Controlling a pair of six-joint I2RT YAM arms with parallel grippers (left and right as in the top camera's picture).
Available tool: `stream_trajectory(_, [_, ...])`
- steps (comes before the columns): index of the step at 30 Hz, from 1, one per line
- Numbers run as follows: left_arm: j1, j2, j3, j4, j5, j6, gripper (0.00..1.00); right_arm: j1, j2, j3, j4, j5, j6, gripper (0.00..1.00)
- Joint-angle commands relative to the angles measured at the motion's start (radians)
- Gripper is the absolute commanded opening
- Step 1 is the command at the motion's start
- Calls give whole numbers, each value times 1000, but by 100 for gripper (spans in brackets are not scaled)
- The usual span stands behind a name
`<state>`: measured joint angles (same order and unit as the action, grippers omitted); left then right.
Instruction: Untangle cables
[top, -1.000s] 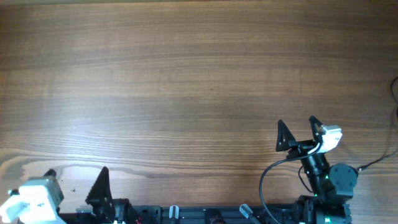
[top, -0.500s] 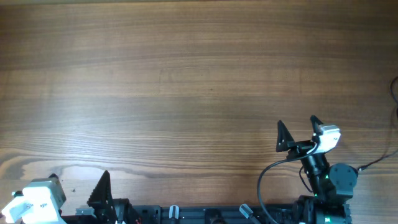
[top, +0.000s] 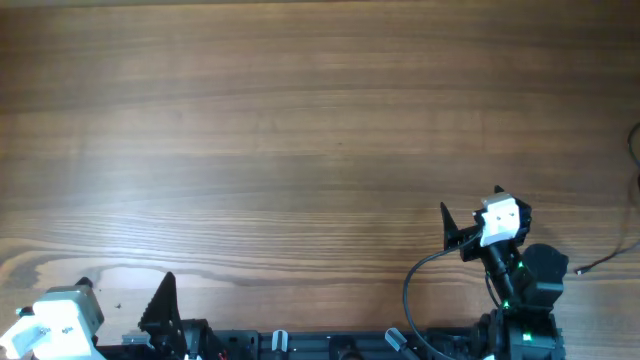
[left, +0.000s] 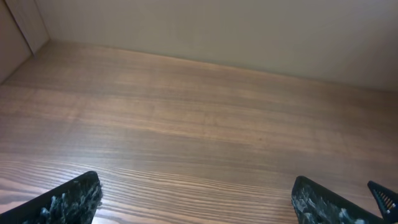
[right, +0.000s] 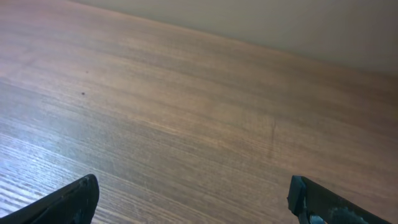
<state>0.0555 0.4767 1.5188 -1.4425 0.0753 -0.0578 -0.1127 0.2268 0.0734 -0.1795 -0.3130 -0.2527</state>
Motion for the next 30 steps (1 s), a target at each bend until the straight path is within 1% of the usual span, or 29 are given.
stream_trajectory(1, [7,-3,6,4,-6,-9,100,5,32,6,3,6,-17,100])
stream_trajectory(5, [7,-3,6,2,-6,-9,100,5,51,6,3,6,-17,100])
stream_trajectory(10, [7,-3,6,33,-6,-10,100,5,50,6,4,6,-16,100])
stream_trajectory(22, [7,-3,6,38,-6,-10,100,4,-160,5,9,6,-17,100])
stream_trajectory(30, [7,-3,6,34,-5,-26,100,4,-223,5,10,6,-17,100])
